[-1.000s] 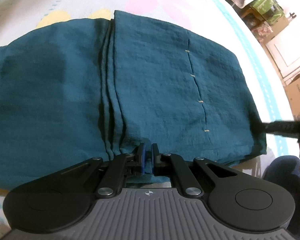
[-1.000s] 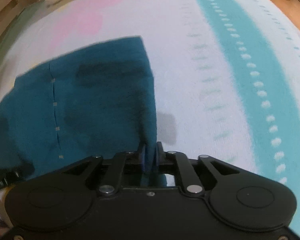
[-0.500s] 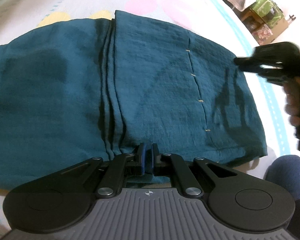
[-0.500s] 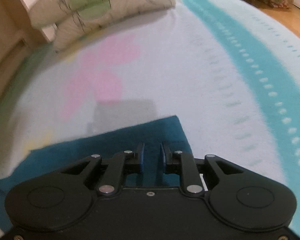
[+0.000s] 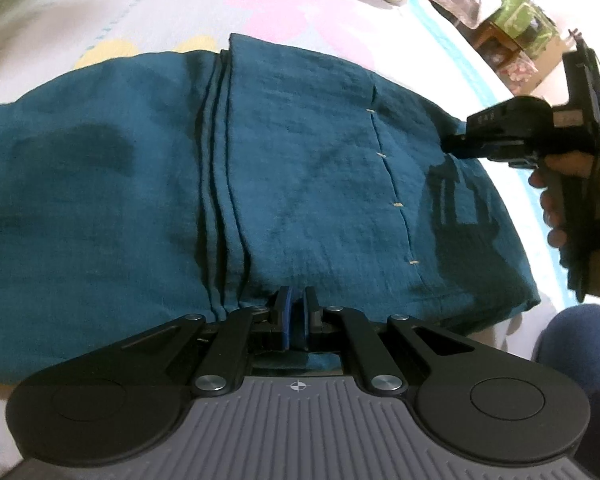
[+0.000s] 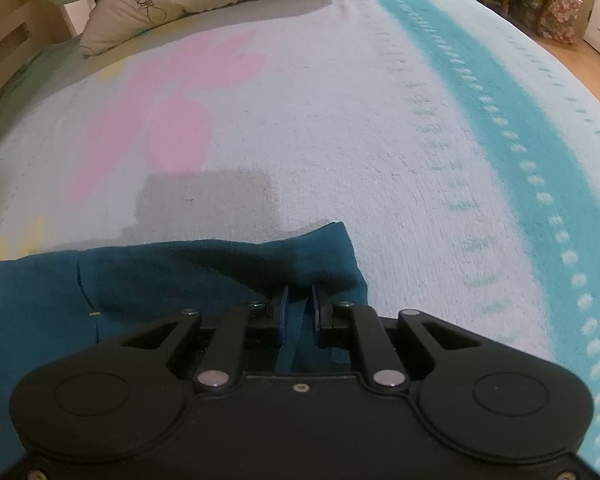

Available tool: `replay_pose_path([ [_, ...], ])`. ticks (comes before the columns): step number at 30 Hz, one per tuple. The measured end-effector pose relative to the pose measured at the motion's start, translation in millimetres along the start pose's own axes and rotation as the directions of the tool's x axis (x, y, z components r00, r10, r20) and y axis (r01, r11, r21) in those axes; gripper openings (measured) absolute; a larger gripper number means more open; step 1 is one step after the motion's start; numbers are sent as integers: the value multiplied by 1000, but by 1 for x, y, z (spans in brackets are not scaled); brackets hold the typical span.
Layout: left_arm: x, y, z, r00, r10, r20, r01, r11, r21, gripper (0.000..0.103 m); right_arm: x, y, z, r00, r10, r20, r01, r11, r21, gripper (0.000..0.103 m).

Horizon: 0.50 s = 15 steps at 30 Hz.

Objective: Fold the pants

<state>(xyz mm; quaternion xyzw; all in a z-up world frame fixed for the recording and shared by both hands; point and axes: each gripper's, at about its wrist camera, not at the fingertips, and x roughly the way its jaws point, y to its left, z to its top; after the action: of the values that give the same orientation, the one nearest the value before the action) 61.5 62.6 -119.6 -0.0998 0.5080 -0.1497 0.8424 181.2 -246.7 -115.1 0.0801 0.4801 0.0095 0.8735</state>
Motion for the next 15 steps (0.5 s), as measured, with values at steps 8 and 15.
replay_pose_path([
  [8,2,-17,6,996,83,-20,-82,995,49,6,-2,12,-9,999,-24,34,28,994,-101,18],
  [15,7,-41,3,991,130,-16,-127,981,148,31,-2,11,-9,999,-12,34,15,996,-93,18],
])
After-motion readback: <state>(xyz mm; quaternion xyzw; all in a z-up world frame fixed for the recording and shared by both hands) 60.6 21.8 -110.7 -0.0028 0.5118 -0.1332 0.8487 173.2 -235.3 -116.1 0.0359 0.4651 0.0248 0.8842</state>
